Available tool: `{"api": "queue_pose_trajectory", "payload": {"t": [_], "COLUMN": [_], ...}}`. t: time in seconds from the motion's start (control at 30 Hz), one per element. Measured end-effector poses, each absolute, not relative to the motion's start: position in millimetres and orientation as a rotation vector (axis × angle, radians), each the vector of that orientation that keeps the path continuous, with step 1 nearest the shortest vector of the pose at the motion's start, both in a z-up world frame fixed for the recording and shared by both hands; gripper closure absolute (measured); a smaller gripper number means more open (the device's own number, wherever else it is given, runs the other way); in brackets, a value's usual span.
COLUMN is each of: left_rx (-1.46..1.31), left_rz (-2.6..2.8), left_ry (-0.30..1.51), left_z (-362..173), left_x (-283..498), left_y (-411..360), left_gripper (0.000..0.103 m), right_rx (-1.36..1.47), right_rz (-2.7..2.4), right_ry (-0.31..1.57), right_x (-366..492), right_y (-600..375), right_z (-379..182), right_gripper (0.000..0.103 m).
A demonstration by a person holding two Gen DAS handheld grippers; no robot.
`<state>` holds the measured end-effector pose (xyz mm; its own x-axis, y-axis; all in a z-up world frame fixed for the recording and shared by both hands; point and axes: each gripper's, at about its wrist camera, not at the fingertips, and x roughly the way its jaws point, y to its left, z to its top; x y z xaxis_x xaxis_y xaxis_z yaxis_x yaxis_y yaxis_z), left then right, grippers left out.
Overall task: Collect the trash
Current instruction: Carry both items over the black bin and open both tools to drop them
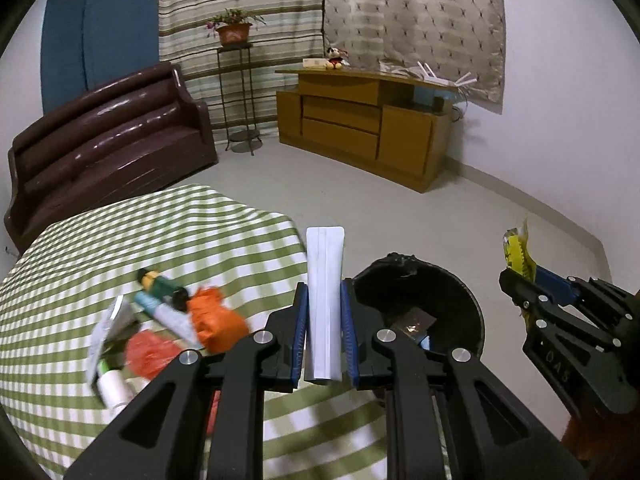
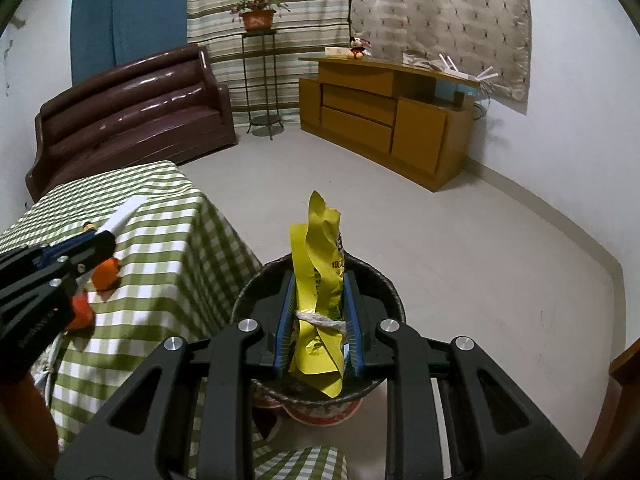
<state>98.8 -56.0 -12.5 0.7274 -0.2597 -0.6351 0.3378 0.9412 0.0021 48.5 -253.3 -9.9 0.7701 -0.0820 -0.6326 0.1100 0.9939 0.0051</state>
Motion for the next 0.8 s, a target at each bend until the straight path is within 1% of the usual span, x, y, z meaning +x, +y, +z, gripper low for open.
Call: {"api": "queue_pose_trajectory", "payload": {"t": [0.8], "left_rx": [0.204], "left_rz": [-0.321], "left_ry": [0.751], "left_z": [-47], "left_x": [147], "left_y": [-121], "left_gripper": [0.084], "right_rx": [0.116], "right_rz": [-0.114], "right_ry": [0.729], "right_x": [93], "right_y": [-296], "right_z": [-41], "right_gripper": [0.080]}}
